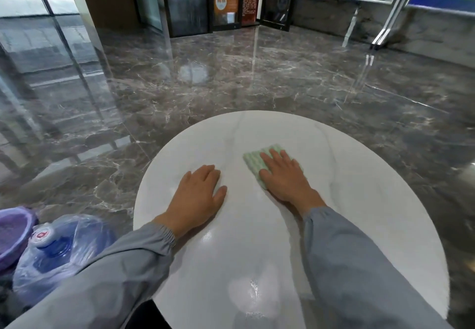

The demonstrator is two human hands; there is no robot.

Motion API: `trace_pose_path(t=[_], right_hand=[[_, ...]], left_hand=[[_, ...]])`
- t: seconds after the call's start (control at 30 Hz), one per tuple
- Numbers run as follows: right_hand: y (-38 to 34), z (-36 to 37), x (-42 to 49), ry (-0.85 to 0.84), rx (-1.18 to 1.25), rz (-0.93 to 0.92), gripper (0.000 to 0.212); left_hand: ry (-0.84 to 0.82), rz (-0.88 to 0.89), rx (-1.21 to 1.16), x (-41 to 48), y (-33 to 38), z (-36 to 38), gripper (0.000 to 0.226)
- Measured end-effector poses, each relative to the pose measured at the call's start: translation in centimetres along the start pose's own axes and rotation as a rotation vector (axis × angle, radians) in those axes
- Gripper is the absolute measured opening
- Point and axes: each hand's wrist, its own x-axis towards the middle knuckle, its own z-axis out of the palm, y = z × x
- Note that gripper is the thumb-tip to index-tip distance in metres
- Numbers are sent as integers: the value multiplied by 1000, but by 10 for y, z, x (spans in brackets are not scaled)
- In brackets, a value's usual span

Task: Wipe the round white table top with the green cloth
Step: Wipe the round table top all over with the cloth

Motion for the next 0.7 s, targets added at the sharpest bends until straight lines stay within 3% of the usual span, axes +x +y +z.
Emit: trace_pose_path(t=[0.1,0.2,0.5,0.6,0.7], right_hand=[[77,-23,-7,9,-31,261,63],[76,-25,0,-34,-18,353,63],[-83,22,14,-94,-28,-151,59],[-62,11,19,-110,-26,-172,58],[5,-10,24,-81,-27,-10,59]], left_hand=[[-1,-49,3,-4,4,11,67],[7,-63,3,-4,3,12,67],[37,-59,28,-4,6,16,63],[28,-55,50,-3,6,16,60],[39,-39,60,-4,8,15,55]])
